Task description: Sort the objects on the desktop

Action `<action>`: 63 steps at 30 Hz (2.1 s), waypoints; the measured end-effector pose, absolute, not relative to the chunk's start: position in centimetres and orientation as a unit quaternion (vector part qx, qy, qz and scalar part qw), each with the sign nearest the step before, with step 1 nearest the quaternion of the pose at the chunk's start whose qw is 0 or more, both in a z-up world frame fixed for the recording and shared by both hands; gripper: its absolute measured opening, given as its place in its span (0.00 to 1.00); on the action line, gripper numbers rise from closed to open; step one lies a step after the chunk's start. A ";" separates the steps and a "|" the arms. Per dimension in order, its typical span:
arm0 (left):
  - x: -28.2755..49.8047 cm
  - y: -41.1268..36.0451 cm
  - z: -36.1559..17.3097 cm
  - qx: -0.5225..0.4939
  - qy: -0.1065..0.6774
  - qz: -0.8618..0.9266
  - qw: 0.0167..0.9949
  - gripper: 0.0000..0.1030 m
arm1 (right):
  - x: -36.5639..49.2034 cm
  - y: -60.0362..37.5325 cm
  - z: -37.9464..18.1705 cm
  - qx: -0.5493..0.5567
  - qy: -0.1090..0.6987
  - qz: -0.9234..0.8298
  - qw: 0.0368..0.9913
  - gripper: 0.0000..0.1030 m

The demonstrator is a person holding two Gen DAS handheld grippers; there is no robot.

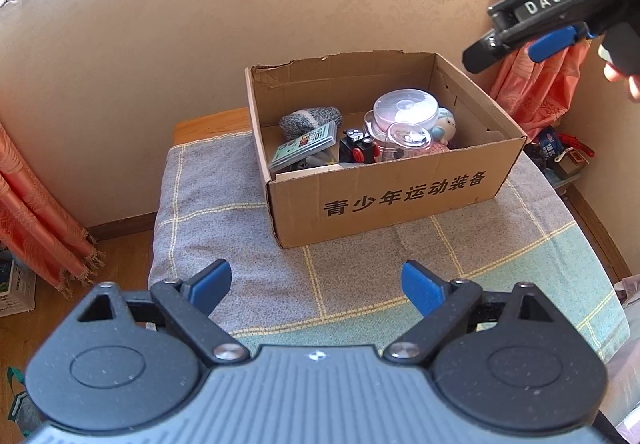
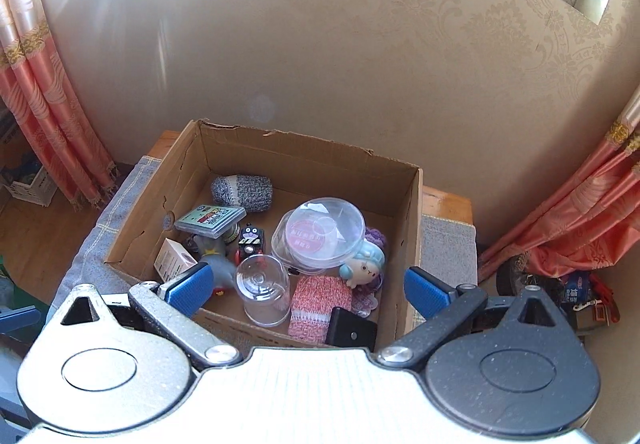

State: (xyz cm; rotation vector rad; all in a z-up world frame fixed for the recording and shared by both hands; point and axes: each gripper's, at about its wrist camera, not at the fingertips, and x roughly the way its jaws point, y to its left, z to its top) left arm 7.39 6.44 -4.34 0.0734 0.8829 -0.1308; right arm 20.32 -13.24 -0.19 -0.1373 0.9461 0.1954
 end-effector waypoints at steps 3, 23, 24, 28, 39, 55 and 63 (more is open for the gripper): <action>7.0 6.3 -3.8 0.037 0.421 -0.060 0.904 0.89 | 18.7 -13.7 0.0 -0.047 0.462 0.089 0.881 1.00; 5.3 4.2 -1.0 0.041 0.412 -0.053 0.909 0.89 | 7.0 -15.1 -1.2 0.091 0.477 0.044 0.873 1.00; 5.3 4.2 -0.9 0.039 0.411 -0.052 0.909 0.89 | 6.6 -14.9 -1.3 0.084 0.477 0.040 0.874 1.00; 5.0 4.0 -0.6 0.033 0.413 -0.049 0.909 0.89 | 5.3 -14.7 -1.7 0.077 0.477 0.031 0.875 1.00; 3.9 2.1 0.8 0.040 0.406 -0.059 0.911 0.89 | 3.9 -15.4 -0.9 0.107 0.465 0.049 0.878 1.00; 3.5 -0.2 0.8 0.047 0.419 -0.055 0.905 0.89 | 2.6 -17.5 -1.1 0.125 0.467 0.047 0.874 1.00; 3.6 -0.1 0.7 0.044 0.425 -0.051 0.903 0.90 | 2.7 -17.4 -1.7 0.122 0.487 0.052 0.863 1.00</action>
